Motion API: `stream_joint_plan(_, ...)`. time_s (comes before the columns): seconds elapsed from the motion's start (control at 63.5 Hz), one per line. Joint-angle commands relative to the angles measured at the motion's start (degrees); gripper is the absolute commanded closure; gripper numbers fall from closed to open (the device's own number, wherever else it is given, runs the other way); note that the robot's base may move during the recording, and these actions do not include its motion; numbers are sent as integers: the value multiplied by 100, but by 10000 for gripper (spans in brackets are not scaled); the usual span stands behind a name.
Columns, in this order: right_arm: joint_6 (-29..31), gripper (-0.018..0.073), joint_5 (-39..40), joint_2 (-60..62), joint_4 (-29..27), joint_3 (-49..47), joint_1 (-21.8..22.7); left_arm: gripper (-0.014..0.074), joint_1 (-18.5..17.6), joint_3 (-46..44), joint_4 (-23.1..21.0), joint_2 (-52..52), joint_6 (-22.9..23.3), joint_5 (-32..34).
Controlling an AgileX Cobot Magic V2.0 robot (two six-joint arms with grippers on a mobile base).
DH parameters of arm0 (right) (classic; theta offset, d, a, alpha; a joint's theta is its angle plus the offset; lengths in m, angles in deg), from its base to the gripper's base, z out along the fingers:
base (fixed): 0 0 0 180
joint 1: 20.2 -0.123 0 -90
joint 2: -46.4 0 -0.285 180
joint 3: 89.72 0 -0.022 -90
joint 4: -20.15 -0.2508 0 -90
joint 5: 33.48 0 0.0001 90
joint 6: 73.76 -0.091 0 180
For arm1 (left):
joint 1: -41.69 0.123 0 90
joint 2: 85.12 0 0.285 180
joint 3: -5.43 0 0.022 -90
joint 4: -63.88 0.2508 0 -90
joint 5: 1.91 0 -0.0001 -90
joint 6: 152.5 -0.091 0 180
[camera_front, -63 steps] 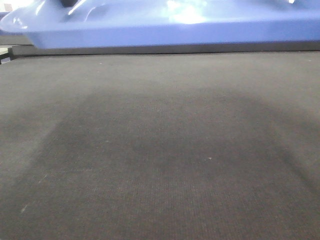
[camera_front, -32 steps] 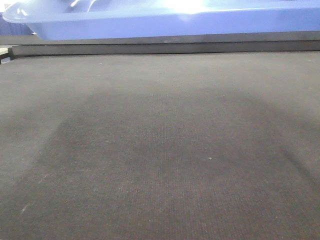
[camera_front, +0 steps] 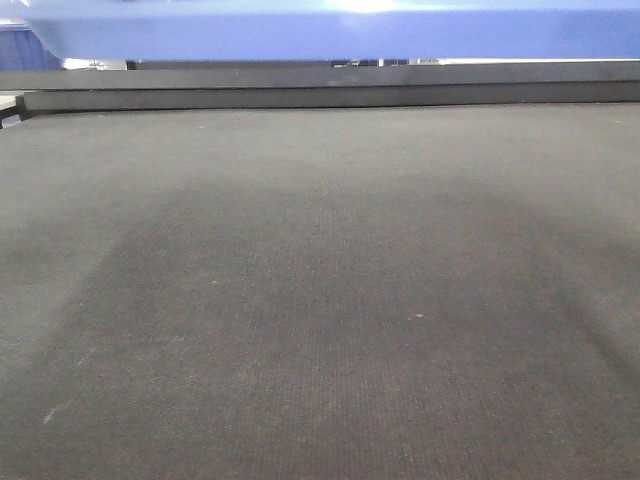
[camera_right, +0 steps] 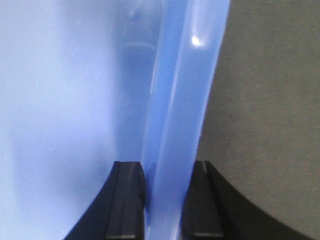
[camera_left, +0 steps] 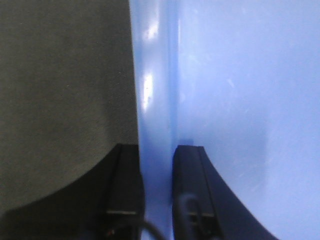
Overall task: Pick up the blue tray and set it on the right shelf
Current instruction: 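Hold the lifted tray level with both grippers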
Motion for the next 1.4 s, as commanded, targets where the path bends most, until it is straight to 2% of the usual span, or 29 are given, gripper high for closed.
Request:
stream_joint_plan(0.0,366,528,-459,315,-289,-229,-15,638,-153,75,8,395,-196,-467)
stream_joint_plan(0.221,446,528,-464,530,-293,95,-15,638,-153,675,-113,548,-196,-467)
stream_joint_plan(0.347,450,528,-460,715,-293,379,-15,638,-153,673,-295,548,-196,-467)
stream_joint_plan(1.387,450,528,-316,771,-293,455,-15,645,-153,673,-335,548,-196,-467)
